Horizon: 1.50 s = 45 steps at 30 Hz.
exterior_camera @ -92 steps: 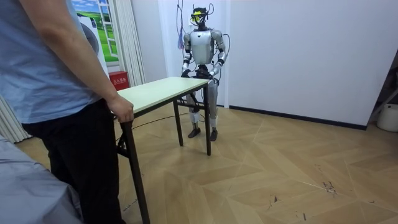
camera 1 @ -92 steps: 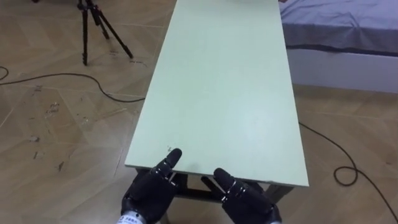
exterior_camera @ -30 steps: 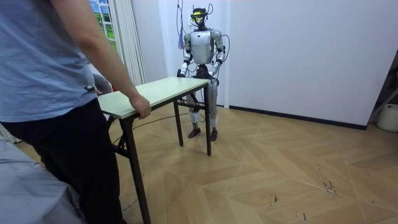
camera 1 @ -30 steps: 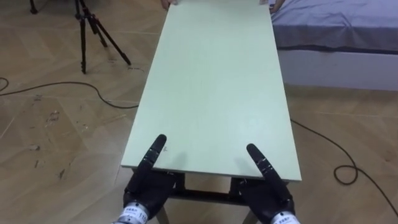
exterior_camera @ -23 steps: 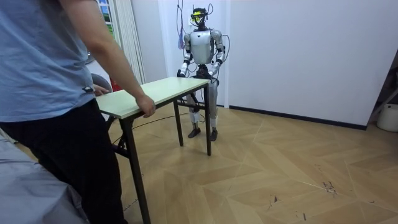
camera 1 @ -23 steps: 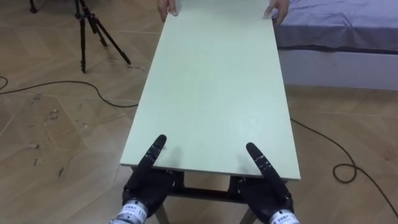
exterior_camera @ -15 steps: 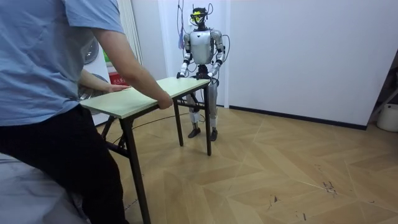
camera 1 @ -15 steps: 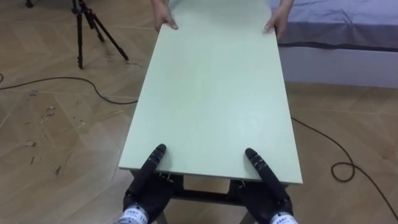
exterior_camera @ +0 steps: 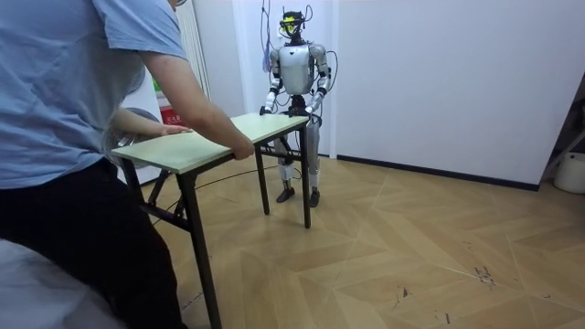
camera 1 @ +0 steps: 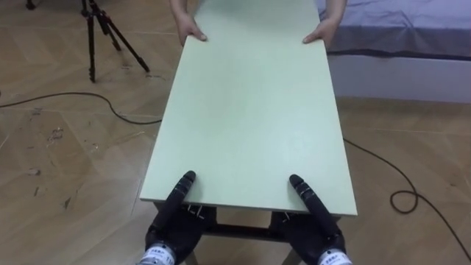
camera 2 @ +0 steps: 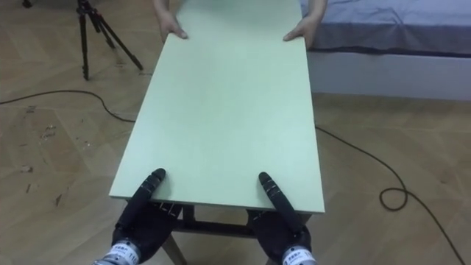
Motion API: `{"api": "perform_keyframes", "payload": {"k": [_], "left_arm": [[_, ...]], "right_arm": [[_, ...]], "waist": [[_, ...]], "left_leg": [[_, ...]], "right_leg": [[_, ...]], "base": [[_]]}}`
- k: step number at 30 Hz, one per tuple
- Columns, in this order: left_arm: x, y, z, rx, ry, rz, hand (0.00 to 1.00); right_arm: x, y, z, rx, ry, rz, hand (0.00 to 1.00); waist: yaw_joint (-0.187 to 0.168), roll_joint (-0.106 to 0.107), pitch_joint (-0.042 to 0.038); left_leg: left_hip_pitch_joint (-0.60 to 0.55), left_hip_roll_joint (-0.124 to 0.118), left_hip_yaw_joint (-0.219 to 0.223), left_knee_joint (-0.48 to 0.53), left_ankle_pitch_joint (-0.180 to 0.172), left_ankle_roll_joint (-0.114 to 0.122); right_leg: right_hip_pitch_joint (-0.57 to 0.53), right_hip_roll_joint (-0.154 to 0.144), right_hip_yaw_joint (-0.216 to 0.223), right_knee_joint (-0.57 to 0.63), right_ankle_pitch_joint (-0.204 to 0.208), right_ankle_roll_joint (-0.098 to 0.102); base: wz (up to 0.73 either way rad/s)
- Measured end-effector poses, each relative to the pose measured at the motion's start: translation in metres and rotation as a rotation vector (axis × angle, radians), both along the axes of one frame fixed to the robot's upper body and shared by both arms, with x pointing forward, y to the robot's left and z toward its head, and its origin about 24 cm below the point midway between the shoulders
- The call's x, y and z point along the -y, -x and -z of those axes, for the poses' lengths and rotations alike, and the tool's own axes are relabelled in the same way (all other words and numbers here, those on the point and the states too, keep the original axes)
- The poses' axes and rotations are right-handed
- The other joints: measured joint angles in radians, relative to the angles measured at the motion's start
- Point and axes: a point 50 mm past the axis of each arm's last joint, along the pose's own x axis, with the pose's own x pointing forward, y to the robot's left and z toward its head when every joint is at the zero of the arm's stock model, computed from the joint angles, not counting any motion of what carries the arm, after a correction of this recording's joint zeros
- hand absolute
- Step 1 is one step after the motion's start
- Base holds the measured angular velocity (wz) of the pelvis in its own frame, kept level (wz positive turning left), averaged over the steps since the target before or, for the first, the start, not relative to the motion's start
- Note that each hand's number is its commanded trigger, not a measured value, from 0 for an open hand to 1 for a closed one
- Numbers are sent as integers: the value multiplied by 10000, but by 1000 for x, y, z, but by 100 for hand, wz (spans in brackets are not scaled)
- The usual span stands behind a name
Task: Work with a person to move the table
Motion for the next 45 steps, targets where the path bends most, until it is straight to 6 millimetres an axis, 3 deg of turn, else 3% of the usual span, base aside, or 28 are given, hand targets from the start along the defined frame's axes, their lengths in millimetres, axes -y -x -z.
{"api": "perform_keyframes", "payload": {"k": [7, 14, 24, 31, 38, 40, 43, 45], "left_arm": [[4, 4, 1, 151, 36, 100, 100], [6, 7, -10, 840, -335, 393, 100], [7, 11, -13, 1220, -844, 558, 100], [8, 12, -14, 1399, -1077, 304, 100], [9, 12, -19, 1634, -1042, 245, 100], [8, 14, -19, 1605, -1049, 210, 100], [7, 15, -19, 1719, -1043, 238, 100], [7, 16, -19, 1745, -1045, 247, 100]], "right_arm": [[6, 1, -5, 169, 253, -73, 100], [6, 12, -17, 662, 203, 184, 100], [5, 19, -16, 676, 103, 432, 100], [0, 18, -19, 954, 162, 388, 100], [0, 15, -23, 1196, 195, 412, 100], [0, 15, -23, 1214, 246, 365, 100], [-1, 16, -23, 1296, 220, 338, 100], [-1, 18, -23, 1306, 183, 358, 100]], "waist": [[72, 117, -1], [159, 122, -8], [123, 105, -23], [143, -123, -123], [177, -251, -87], [206, -268, -83], [431, -256, -71], [699, -217, -49]], "left_leg": [[22, -7, -7, -28, 0, 0], [91, -2, 9, -42, 0, -1], [63, 14, 57, -46, -10, -18], [-110, 23, 34, 35, -5, -25], [-290, 54, 39, 222, -15, -39], [-385, 87, 39, 386, -76, -104], [-860, 406, 40, 1284, -413, -286], [-1343, 704, -7, 2326, -681, -527]], "right_leg": [[-4, 2, -57, 0, 0, 0], [1, 10, -30, 18, 0, 0], [-20, 32, -40, 21, 0, 0], [-222, 31, -31, 38, 0, -1], [-318, 36, -29, 75, -2, -7], [-357, 48, -32, 112, -76, -137], [-627, 220, -27, 457, -213, -349], [-798, 456, 48, 743, -350, -568]], "base": [[0], [0], [-1], [0], [0], [-3], [-10], [-19]]}}
